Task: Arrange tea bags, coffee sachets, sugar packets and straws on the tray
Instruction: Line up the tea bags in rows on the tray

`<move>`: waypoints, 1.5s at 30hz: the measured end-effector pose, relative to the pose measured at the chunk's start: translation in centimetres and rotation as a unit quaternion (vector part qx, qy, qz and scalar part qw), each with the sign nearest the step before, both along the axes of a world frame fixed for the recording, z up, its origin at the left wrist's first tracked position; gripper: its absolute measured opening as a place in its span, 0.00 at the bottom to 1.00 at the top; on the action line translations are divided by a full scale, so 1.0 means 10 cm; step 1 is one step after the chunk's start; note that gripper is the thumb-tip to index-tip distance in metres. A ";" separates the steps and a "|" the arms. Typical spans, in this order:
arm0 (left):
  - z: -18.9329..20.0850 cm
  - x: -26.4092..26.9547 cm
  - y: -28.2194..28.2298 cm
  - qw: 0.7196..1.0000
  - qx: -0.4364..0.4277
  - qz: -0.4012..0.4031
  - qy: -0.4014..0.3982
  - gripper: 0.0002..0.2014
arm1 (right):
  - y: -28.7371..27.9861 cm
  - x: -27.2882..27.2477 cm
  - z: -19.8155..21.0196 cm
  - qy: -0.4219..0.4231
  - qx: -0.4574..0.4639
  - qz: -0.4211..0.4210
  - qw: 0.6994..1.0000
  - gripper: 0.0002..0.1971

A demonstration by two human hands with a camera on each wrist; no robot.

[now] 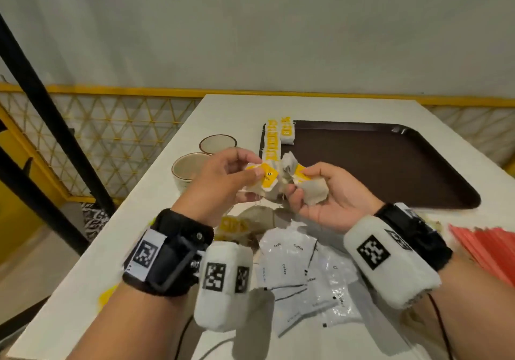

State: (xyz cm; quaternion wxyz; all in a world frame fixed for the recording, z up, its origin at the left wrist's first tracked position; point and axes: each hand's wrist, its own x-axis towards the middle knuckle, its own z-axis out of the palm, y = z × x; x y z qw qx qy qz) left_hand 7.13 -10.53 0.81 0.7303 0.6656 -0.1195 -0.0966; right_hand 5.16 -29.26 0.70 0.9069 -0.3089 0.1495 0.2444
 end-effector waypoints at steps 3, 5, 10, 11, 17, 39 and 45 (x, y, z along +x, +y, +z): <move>-0.01 0.08 -0.29 0.998 -0.056 0.003 0.029 0.05 | -0.08 -0.03 -0.02 -0.020 0.028 -0.013 0.999 0.20; -0.01 0.11 -0.45 0.995 -0.083 0.010 0.048 0.05 | -0.11 -0.01 -0.04 -0.039 0.039 -0.012 0.998 0.27; -0.10 0.12 -0.69 0.968 -0.198 0.003 0.153 0.05 | -0.11 0.11 -0.17 -0.045 0.034 -0.041 0.998 0.22; -0.13 0.12 -0.69 0.962 -0.215 0.002 0.167 0.06 | -0.11 0.12 -0.21 -0.037 0.038 -0.048 0.997 0.22; -0.23 0.08 -0.65 0.954 -0.225 -0.022 0.197 0.12 | -0.18 0.16 -0.31 -0.016 0.060 -0.060 0.996 0.25; -0.23 0.04 -0.69 0.938 -0.285 0.014 0.197 0.10 | -0.34 -0.02 -0.26 -0.017 0.065 -0.135 0.989 0.08; -0.23 0.04 -0.66 0.962 -0.234 0.001 0.139 0.09 | -0.39 0.06 -0.31 -0.035 0.017 -0.050 0.998 0.15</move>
